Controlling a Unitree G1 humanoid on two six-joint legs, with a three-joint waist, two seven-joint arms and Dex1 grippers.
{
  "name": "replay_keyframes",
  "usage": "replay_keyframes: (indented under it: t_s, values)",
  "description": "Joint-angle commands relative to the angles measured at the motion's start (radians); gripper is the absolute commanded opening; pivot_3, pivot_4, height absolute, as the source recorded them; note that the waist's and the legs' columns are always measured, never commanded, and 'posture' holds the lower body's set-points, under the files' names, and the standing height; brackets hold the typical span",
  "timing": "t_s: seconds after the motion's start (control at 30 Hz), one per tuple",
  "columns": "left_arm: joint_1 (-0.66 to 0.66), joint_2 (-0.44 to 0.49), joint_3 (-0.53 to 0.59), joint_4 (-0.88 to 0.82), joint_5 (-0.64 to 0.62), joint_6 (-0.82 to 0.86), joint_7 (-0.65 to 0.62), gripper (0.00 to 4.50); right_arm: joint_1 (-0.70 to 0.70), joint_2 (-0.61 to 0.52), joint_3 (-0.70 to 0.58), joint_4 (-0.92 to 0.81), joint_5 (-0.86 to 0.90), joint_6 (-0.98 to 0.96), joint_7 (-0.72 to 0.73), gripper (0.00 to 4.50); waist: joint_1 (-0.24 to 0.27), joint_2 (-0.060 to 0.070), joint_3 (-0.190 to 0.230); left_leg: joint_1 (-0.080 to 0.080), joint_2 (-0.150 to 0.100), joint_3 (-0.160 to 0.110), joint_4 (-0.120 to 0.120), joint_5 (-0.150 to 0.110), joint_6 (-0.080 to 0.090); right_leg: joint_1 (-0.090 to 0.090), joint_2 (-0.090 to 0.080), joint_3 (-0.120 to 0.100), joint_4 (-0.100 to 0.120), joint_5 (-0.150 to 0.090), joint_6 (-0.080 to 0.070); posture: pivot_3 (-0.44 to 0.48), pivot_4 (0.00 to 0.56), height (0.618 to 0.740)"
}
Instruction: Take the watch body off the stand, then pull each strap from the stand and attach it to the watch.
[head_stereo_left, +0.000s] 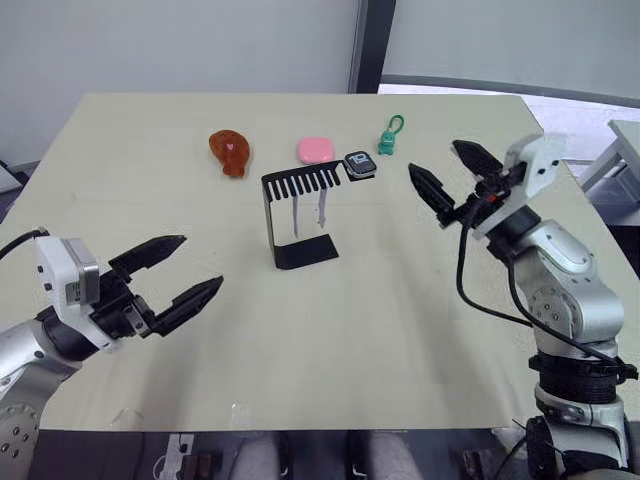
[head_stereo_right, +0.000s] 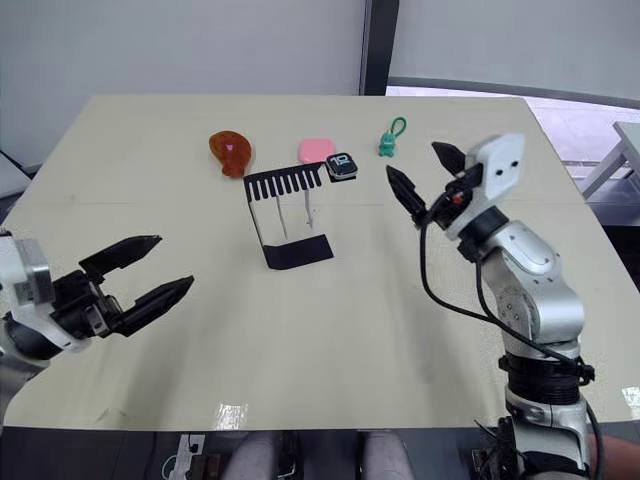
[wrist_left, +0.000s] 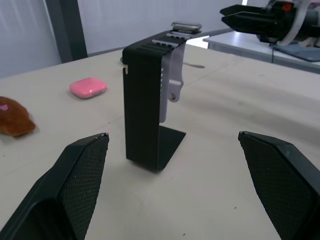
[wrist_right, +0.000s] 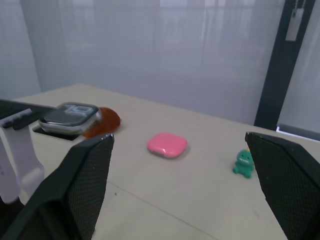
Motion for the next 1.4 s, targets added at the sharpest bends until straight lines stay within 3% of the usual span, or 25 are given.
replay_keyframes:
  t_s: [0.03,0.2,0.27,0.47,1.4]
  values:
    - [-0.043,0.029,-0.032,-0.044,-0.011,0.018,0.021,4.50,-0.078,0.059,0.031,-0.137,0.067,0.203,-0.157,4.46,0.001,0.000,0.000,0.000,0.000,0.000,0.000,0.000,0.000,0.000,0.000,0.000,0.000,0.000,0.000,0.000,0.150,0.740]
    - [-0.050,0.019,-0.058,-0.037,0.010,0.012,0.028,4.50,-0.157,0.161,0.100,-0.215,0.081,0.368,-0.284,4.46,0.002,0.000,0.000,-0.004,0.000,0.002,0.000,0.000,0.000,-0.005,0.001,0.003,0.003,0.000,0.000,0.000,0.150,0.740]
    - [-0.054,0.018,-0.065,-0.039,0.012,0.012,0.031,4.50,-0.185,0.205,0.107,-0.217,0.069,0.431,-0.348,4.46,0.002,-0.001,-0.001,-0.012,0.000,0.004,0.002,0.001,0.001,-0.015,0.001,0.005,0.009,0.000,0.000,0.000,0.150,0.740]
    - [-0.067,0.014,-0.086,-0.052,0.018,0.004,0.030,4.50,-0.212,0.242,0.111,-0.216,0.016,0.490,-0.416,4.46,0.005,-0.002,-0.001,-0.013,-0.001,0.005,0.003,0.002,0.002,-0.016,0.001,0.007,0.010,0.000,0.000,0.000,0.150,0.740]
    - [-0.036,-0.022,-0.076,-0.087,0.019,-0.012,0.063,4.50,-0.246,0.294,0.129,-0.102,-0.066,0.431,-0.357,4.46,-0.008,-0.002,-0.001,-0.013,-0.001,0.006,0.001,0.003,0.001,-0.017,0.001,0.009,0.010,0.000,0.000,0.000,0.150,0.740]
